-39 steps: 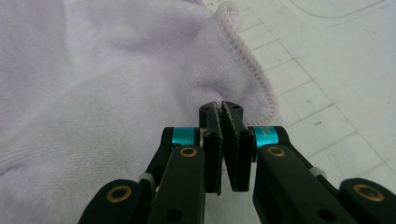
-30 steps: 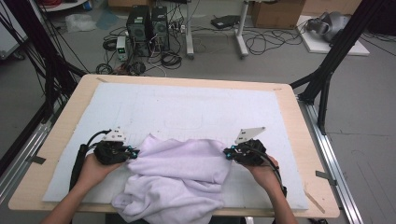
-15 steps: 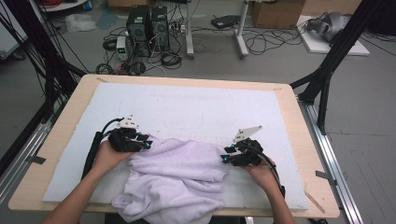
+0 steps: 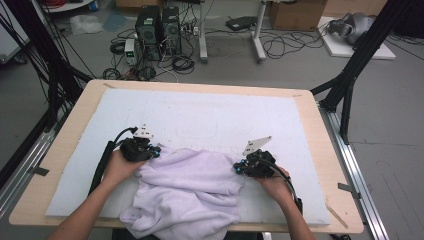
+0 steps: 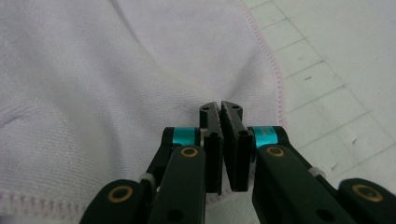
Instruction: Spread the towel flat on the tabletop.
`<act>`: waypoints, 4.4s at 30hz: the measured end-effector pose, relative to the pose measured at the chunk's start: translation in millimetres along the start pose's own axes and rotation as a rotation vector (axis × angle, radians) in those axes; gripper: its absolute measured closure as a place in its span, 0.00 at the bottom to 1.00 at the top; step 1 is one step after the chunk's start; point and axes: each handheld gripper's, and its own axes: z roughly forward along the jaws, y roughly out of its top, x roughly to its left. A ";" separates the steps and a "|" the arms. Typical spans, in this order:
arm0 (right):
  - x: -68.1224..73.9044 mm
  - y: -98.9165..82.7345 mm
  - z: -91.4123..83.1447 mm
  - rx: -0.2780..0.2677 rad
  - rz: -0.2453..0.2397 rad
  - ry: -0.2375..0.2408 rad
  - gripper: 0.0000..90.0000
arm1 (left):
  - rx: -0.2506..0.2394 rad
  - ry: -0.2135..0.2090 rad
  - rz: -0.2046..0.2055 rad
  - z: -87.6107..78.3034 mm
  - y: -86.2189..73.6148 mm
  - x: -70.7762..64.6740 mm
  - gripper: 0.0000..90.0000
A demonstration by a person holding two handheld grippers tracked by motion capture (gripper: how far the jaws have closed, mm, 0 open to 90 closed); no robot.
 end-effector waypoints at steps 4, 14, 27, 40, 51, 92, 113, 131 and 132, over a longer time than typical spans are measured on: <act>-12.1 6.2 -9.6 -0.035 0.015 -0.036 0.98 | -0.049 0.013 -0.027 -5.1 2.0 4.4 0.96; -92.6 92.8 -62.0 -0.108 0.015 -0.209 0.98 | -0.290 0.231 -0.125 -38.2 87.7 70.0 0.96; -96.0 72.2 -15.6 -0.107 0.109 -0.159 0.64 | -0.192 0.110 -0.153 -12.4 54.6 75.3 0.65; -5.5 23.7 -38.1 -0.183 0.056 -0.006 0.57 | -0.252 -0.022 -0.046 -51.9 -17.4 12.6 0.60; 57.2 -10.2 -18.3 -0.154 -0.021 0.089 0.58 | -0.191 -0.114 0.051 -63.1 -55.2 -31.1 0.59; -6.5 11.4 -29.2 -0.187 0.061 -0.063 0.69 | -0.204 -0.039 -0.050 -45.3 -25.0 -10.2 0.68; 84.0 -28.0 -5.2 -0.102 -0.088 0.106 0.68 | -0.110 -0.292 0.161 -46.6 -65.8 -78.1 0.75; 2.6 17.3 -47.2 -0.166 -0.020 -0.065 0.98 | -0.234 -0.133 -0.046 -54.8 -12.2 -21.5 0.93; -5.4 19.2 -42.7 -0.164 0.000 -0.070 0.98 | -0.223 -0.117 -0.056 -47.5 -7.6 -16.8 0.93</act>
